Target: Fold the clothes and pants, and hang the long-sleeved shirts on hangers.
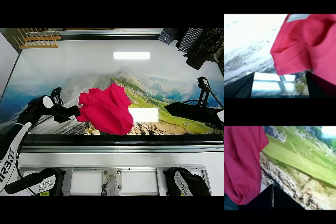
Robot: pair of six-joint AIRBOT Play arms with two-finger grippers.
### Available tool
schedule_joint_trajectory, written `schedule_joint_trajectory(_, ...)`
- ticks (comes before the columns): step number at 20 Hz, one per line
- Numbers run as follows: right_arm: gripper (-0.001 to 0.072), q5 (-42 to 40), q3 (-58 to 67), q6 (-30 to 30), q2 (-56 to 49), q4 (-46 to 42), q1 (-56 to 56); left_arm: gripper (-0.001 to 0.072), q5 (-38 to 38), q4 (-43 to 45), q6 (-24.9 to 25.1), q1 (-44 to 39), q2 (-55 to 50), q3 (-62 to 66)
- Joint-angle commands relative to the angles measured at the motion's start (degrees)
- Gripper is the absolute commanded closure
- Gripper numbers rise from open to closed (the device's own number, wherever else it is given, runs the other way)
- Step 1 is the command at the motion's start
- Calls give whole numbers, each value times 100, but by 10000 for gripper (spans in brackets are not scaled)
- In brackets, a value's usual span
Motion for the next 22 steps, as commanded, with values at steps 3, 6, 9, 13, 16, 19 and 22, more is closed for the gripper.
schedule_joint_trajectory(3, 696, 9, -2, 2, -2, 125, 0, 31, 367, -1311, 874, 216, -684, -129)
schedule_joint_trajectory(6, 697, 0, 0, -4, -105, 105, 59, 528, 372, -1268, 874, 24, -920, 98)
schedule_joint_trajectory(9, 697, -164, 39, 0, -533, -127, 549, 700, 254, -1182, 881, 129, -916, 343)
schedule_joint_trajectory(13, 690, -931, 575, 107, -1823, -562, 1482, 701, 232, -957, 883, 411, -356, 219)
schedule_joint_trajectory(16, 225, -986, 1394, 107, -3279, -520, 1943, 700, 323, -962, 883, 496, -2, -74)
schedule_joint_trajectory(19, 226, -990, 2177, 107, -4433, -413, 2347, 701, 363, -964, 881, 496, 144, -295)
schedule_joint_trajectory(22, 248, -990, 2800, 243, -5160, -361, 2691, 700, 343, -970, 883, 481, 136, -350)
